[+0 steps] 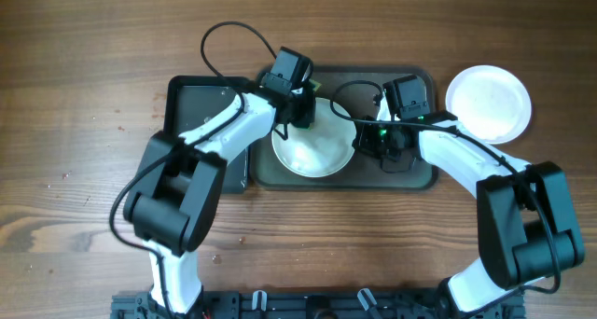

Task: Clean dirty plates on tray and stack at the side
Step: 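Continue scrubbing the plate center with the sponge in left gripper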

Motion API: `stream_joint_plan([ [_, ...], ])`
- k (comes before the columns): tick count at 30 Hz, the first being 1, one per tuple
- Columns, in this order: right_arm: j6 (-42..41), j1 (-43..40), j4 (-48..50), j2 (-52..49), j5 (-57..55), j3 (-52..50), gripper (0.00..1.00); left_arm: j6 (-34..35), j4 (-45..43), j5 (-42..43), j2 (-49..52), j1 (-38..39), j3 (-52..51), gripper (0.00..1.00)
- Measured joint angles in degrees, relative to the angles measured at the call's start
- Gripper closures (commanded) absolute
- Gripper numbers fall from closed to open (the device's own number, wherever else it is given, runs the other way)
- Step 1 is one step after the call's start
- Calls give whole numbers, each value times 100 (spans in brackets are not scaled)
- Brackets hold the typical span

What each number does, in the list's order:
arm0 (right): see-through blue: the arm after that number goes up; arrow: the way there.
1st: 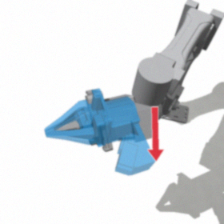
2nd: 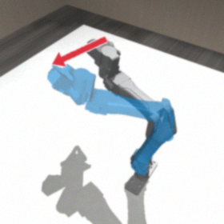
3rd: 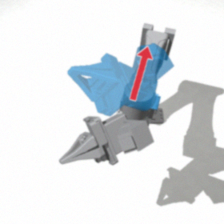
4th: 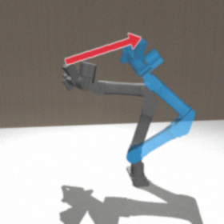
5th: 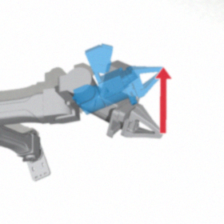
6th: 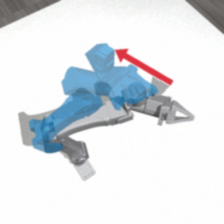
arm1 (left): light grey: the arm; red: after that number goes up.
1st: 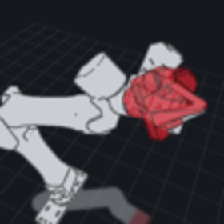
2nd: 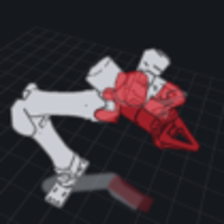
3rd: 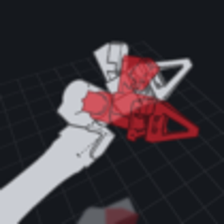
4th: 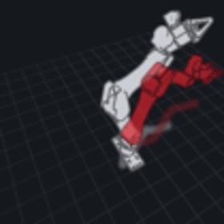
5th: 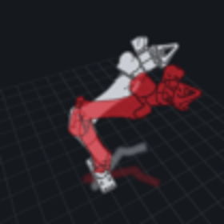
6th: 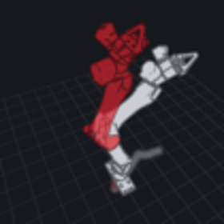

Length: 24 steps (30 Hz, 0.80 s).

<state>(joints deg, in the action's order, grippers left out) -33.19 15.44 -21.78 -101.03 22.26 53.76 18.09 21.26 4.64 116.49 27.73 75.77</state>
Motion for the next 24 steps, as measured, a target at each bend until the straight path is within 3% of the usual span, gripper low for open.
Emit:
stream_joint_plan([
  [7, 0, 0, -15, 0, -7, 0, 96, 94, -125, 234, 153, -17, 57, 96],
  [17, 0, -11, -79, 0, -28, -4, 96, 157, -466, 2509, 374, -111, 66, 96],
  [24, 2, -11, -20, 0, -26, -4, 96, 173, -295, 3047, 293, 17, 66, 96],
])
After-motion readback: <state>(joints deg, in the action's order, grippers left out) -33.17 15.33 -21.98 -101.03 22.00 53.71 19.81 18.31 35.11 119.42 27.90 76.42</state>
